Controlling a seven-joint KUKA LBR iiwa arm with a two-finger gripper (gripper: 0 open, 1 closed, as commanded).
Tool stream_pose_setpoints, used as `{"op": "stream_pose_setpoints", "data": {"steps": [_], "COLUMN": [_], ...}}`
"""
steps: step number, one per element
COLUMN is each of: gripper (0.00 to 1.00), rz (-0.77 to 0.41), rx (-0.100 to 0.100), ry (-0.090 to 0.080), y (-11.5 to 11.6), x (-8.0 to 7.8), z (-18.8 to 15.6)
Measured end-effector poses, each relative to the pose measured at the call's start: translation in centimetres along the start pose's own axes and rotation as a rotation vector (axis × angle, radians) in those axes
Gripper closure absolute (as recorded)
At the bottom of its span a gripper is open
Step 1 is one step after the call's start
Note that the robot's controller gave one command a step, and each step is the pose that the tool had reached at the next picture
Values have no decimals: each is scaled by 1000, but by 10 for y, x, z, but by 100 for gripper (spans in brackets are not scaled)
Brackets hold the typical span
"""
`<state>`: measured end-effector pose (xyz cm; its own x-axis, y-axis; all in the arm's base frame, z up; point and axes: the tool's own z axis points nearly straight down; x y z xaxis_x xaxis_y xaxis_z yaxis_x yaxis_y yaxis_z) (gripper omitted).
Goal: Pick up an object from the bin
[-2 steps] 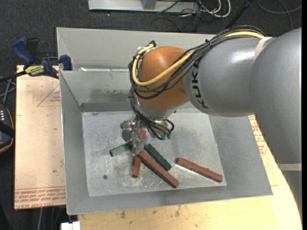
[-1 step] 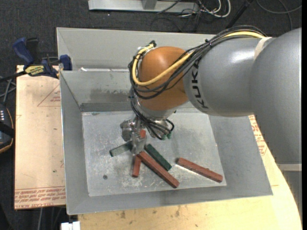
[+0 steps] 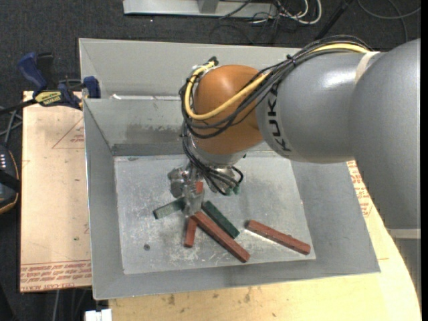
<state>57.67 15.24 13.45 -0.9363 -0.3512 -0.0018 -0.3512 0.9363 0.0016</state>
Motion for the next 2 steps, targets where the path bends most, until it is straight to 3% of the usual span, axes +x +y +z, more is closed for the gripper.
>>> {"op": "stream_pose_setpoints", "data": {"steps": [1, 2], "gripper": [100, 100], "rz": [-343, -343], "rx": [0, 0], "ry": [-1, -1], "y": [-20, -20], "x": [-38, -38], "z": [-24, -23]}}
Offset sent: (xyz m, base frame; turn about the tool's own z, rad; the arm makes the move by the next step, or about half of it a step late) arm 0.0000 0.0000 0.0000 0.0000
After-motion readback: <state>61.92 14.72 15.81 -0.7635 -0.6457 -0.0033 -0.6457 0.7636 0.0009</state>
